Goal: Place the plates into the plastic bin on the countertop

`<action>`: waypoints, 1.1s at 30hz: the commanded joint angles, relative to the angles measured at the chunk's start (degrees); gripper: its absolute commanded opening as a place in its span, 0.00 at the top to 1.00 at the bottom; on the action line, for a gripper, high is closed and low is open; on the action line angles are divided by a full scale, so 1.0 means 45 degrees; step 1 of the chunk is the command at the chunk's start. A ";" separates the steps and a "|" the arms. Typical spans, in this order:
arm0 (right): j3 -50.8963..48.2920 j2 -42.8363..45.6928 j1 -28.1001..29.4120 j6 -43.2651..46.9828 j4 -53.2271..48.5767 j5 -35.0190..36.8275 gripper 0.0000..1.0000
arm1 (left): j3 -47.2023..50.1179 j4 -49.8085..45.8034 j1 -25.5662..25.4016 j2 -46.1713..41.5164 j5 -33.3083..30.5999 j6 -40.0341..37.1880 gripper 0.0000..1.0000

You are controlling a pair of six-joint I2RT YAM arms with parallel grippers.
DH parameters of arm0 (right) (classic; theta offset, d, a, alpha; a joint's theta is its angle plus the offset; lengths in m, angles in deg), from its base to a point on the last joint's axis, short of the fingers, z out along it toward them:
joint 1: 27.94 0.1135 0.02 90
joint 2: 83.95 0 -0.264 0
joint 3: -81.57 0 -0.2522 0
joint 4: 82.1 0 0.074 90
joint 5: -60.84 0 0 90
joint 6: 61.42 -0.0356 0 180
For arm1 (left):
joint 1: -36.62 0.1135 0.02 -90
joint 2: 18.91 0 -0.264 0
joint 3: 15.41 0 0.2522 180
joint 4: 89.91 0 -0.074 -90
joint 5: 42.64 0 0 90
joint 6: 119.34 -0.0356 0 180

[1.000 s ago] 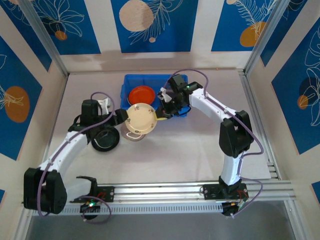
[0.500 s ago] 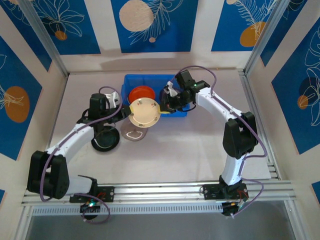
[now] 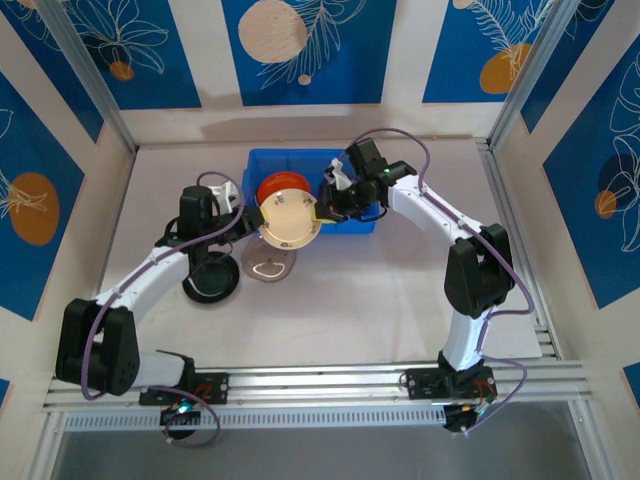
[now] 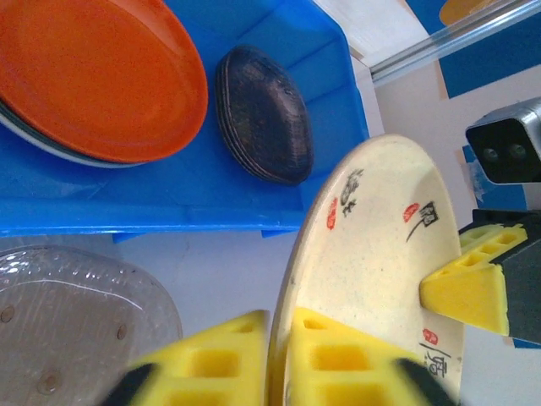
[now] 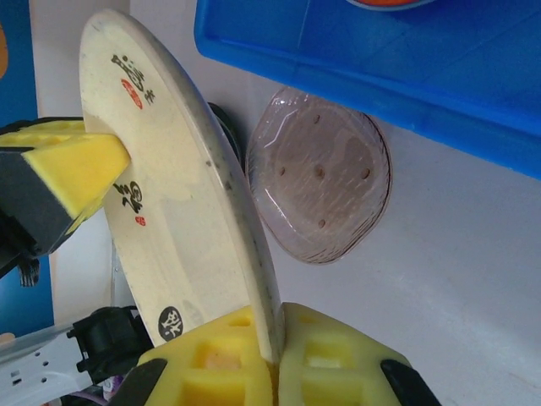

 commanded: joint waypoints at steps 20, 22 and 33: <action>1.0537 -0.7377 -0.0781 -0.0659 -0.1925 0.1501 1.00 | 0.0483 -0.1451 0.1031 -0.2270 -0.1665 -0.1297 0.04; 1.0874 -0.7808 -0.0776 -0.0765 -0.1978 0.1454 1.00 | 0.0526 -0.1476 0.1123 -0.2252 -0.1533 -0.1276 0.04; 1.1382 -0.9019 -0.0611 -0.1062 -0.1913 0.1558 1.00 | 0.0850 -0.1386 0.1201 -0.2311 -0.1481 -0.1161 0.04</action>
